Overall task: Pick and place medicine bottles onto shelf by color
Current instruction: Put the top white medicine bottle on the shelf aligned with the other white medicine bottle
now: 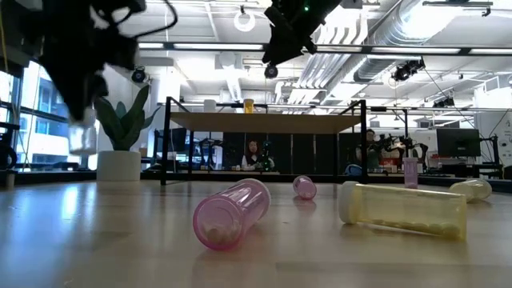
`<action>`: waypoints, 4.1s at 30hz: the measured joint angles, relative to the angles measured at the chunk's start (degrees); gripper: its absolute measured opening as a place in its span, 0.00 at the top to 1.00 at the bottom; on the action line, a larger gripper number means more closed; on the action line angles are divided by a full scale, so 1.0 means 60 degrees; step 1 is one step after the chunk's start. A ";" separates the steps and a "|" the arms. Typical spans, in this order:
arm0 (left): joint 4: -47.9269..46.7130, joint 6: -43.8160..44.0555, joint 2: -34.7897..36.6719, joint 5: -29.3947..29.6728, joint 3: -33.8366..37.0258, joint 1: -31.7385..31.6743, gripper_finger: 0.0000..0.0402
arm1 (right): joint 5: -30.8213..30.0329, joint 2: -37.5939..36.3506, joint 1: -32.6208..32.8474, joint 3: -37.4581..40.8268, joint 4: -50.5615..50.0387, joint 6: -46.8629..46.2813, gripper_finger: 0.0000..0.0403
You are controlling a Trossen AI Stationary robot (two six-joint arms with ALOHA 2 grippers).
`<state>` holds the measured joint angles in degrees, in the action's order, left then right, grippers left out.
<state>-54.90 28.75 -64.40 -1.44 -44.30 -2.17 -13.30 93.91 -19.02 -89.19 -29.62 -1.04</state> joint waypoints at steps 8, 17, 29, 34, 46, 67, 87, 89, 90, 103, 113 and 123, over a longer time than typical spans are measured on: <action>-0.0236 -0.0884 0.0000 0.0599 -0.2253 -0.0786 0.66 | 0.0004 -0.0417 -0.0486 -0.0004 -0.0214 0.0001 0.62; -0.0222 -0.2429 -0.0028 0.1745 -0.4739 -0.2865 0.66 | 0.0595 -0.0604 -0.1140 -0.0018 -0.0644 0.0004 0.62; -0.1105 -0.3256 -0.2324 0.1826 -0.8024 -0.5509 0.66 | 0.0651 -0.0613 -0.1873 -0.0018 -0.1221 0.0433 0.62; -0.2315 -0.3242 -0.3652 0.1830 -0.9337 -0.5831 0.66 | 0.0648 -0.0613 -0.2112 -0.0015 -0.1522 0.0673 0.62; -0.3792 -0.3071 -0.5716 0.1771 -1.0447 -0.5829 0.66 | 0.0645 -0.0613 -0.2401 -0.0007 -0.1599 0.0761 0.62; -0.3960 -0.2239 -0.6862 0.1313 -1.0447 -0.6079 0.66 | 0.0754 -0.0613 -0.2394 -0.0004 -0.1600 0.1006 0.62; -0.3858 -0.1814 -0.6896 0.1035 -1.0447 -0.6208 0.64 | 0.0754 -0.0613 -0.2394 -0.0001 -0.1600 0.1012 0.62; -0.3858 -0.1814 -0.6896 0.1059 -1.0447 -0.6208 0.63 | 0.0754 -0.0613 -0.2394 -0.0004 -0.1600 0.1013 0.62; -0.3858 -0.1814 -0.6896 0.1094 -1.0447 -0.6208 0.62 | 0.0754 -0.0613 -0.2394 0.0000 -0.1603 0.1009 0.62; -0.3713 -0.1814 -0.6896 0.1210 -1.0447 -0.6208 0.58 | 0.0754 -0.0613 -0.2394 0.0000 -0.1703 0.1079 0.62; -0.3587 -0.1818 -0.6896 0.1380 -1.0447 -0.6208 0.58 | 0.0754 -0.0617 -0.2394 0.0000 -0.1746 0.1078 0.62; -0.3620 -0.2177 -0.6873 0.1596 -1.0447 -0.6213 0.58 | 0.0754 -0.0617 -0.2394 0.0000 -0.1746 0.1078 0.62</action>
<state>-76.61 15.69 -105.64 8.14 -106.98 -39.45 -8.78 90.21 -33.39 -89.19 -40.10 5.43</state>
